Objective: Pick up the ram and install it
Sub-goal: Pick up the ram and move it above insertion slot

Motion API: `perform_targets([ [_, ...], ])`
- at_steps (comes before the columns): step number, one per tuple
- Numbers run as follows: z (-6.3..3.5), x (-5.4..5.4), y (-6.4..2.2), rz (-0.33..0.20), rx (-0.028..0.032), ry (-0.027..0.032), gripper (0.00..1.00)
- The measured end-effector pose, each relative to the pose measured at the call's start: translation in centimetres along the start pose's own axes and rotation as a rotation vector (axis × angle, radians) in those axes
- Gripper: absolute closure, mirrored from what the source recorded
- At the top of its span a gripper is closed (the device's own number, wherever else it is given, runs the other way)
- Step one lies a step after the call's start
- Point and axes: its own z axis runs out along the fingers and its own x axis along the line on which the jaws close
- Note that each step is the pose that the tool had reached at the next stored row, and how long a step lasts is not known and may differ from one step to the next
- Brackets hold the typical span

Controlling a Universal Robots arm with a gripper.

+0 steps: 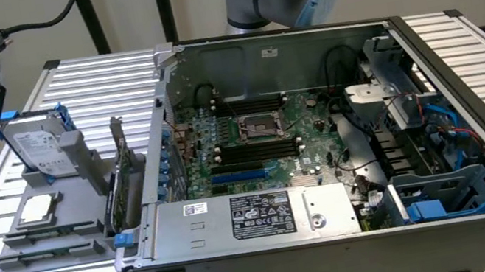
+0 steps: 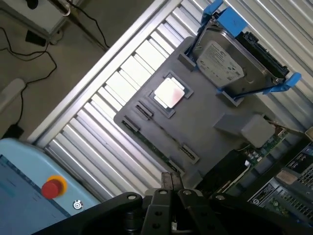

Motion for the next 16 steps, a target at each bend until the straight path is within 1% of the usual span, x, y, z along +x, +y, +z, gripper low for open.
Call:
perform_targets([
  [16, 0.05, 0.0, 0.0, -0.291, 0.006, 0.0032, 0.89],
])
